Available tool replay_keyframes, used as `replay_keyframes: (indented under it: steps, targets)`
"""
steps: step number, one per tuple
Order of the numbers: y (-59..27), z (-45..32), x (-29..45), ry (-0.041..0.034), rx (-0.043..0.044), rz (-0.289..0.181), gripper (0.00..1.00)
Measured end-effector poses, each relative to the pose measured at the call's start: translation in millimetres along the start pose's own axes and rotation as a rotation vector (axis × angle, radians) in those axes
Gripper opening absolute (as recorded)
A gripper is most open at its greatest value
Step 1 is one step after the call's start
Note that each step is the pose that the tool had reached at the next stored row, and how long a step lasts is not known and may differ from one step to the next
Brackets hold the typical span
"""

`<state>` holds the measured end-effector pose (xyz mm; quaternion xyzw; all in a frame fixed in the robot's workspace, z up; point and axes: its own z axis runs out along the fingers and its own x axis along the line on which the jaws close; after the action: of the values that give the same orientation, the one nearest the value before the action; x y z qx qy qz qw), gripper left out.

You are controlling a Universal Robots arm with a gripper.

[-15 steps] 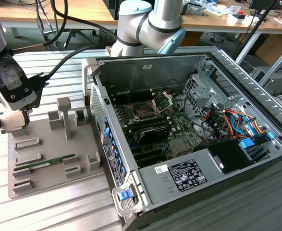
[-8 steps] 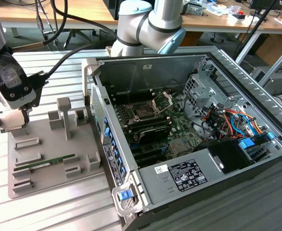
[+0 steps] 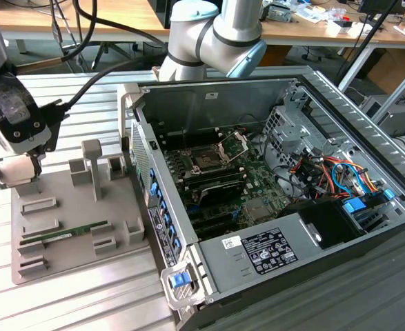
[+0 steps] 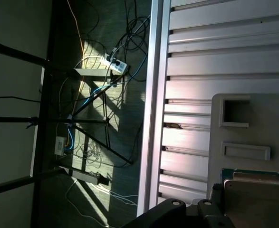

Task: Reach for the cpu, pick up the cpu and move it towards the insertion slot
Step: 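Pick up the cpu and move it towards the insertion slot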

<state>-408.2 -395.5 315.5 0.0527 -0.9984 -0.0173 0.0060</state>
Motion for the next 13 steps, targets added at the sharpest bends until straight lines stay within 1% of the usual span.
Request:
replay_keyframes:
  steps: [13]
  targets:
    - [0.2, -5.8, 0.1, 0.0001, 0.0, 0.0, 0.55]
